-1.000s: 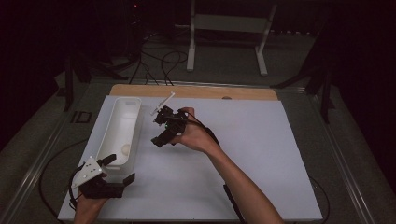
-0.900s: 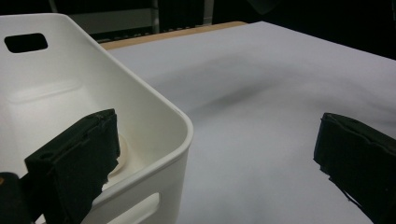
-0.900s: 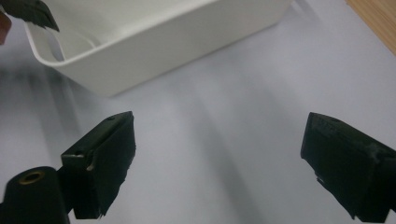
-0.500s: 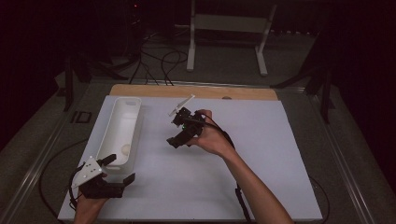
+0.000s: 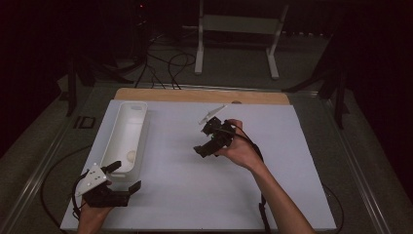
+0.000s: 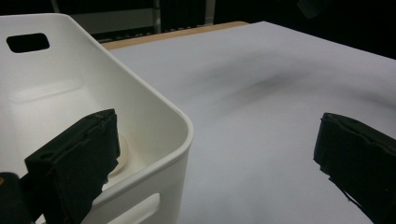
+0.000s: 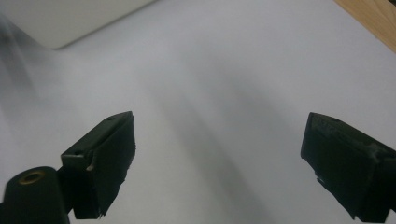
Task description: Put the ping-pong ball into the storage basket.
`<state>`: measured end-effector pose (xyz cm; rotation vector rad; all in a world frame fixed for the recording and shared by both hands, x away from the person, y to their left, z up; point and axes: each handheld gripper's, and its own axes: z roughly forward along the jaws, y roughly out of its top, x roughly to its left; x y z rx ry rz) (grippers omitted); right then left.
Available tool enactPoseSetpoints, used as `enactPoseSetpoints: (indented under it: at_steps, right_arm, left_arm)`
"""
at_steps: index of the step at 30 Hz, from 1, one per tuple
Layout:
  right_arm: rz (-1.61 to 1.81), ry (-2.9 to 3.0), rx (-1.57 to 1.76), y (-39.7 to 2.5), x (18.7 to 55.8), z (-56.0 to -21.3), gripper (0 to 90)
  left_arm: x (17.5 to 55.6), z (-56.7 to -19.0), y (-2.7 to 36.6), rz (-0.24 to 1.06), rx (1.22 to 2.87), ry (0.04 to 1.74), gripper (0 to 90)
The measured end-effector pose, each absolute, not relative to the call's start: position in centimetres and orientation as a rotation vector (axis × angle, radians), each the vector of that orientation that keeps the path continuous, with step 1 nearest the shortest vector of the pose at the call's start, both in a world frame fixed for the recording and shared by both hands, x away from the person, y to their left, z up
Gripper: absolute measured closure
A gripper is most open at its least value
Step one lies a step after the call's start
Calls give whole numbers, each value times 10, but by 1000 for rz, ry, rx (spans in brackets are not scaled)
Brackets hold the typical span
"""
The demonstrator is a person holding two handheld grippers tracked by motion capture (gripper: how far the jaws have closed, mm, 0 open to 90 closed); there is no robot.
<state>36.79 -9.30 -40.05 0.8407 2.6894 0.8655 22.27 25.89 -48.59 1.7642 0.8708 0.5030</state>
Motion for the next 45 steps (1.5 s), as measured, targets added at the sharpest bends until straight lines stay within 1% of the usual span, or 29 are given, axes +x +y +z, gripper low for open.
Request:
enactPoseSetpoints:
  at_steps: [17, 27, 28, 36, 43, 45]
  right_arm:
    - [901, 2600, 959, -152, 351, -406, 97]
    - [982, 2498, 1025, -189, 331, -415, 99]
    - [1011, 2472, 1043, -199, 326, -418, 99]
    - [1123, 2379, 1067, -226, 309, -431, 98]
    - [1165, 2342, 1074, -237, 300, -442, 98]
    - [1168, 2311, 1064, -242, 293, -450, 98]
  left_arm:
    - [223, -486, 258, 513, 1762, 876, 9]
    - [222, -483, 259, 537, 1728, 902, 10]
    - [223, -483, 260, 536, 1723, 909, 10]
    - [227, -480, 259, 532, 1722, 933, 10]
    - [231, -478, 259, 527, 1719, 943, 10]
    - [234, -478, 259, 525, 1717, 950, 10]
